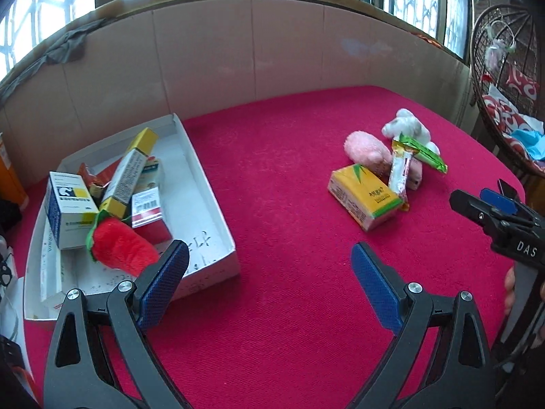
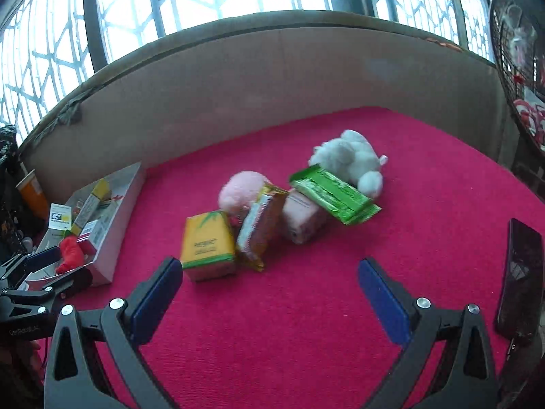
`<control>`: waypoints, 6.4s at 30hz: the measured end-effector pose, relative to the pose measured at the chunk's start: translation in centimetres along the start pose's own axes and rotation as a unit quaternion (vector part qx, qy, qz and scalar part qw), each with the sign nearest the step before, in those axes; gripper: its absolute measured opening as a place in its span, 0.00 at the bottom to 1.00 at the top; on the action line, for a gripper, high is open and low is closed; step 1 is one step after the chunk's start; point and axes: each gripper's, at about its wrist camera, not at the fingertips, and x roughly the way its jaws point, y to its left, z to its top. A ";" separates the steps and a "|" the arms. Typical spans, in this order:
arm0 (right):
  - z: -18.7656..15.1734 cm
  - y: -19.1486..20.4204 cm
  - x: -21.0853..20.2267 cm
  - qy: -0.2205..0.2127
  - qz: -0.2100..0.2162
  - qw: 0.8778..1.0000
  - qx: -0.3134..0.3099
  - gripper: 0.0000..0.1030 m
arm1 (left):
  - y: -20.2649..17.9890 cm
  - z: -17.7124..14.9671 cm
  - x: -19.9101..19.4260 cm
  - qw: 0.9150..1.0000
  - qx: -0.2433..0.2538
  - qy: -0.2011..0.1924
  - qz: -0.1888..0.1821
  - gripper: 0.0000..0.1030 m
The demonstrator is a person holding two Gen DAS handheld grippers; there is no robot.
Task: Organize objects
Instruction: 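Move both open grippers away from the tray toward the loose items, then grasp the yellow BAMBOO LOVE tissue pack with the left gripper while the right grasps the yellow snack bar, then carry the tissue pack and snack bar over the white tray, then open both grippers to drop the tissue pack and snack bar in the tray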
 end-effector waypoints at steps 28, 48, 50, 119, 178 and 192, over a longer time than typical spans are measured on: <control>2.4 -0.9 10.3 0.119 0.115 0.973 0.158 0.23 | -3.0 0.9 5.5 0.996 -0.022 0.068 -0.044 0.94; -0.1 -4.9 7.0 0.063 0.122 0.972 0.188 0.23 | -6.8 4.1 11.0 0.998 0.004 0.067 -0.021 0.51; 0.0 -4.7 7.0 0.063 0.123 0.972 0.188 0.24 | -6.1 3.9 10.8 0.997 0.005 0.064 -0.036 0.49; 2.3 7.8 -1.2 0.053 0.195 0.979 0.036 0.20 | 2.5 0.1 -4.0 0.991 -0.073 -0.108 -0.034 0.48; 3.7 24.8 8.5 0.114 0.171 0.964 -0.166 0.20 | 18.5 -2.6 -3.8 0.962 -0.219 -0.115 0.116 0.49; 3.4 24.2 8.0 0.081 0.161 0.970 -0.162 0.83 | 19.1 -2.8 -4.8 0.945 -0.244 -0.137 0.170 1.00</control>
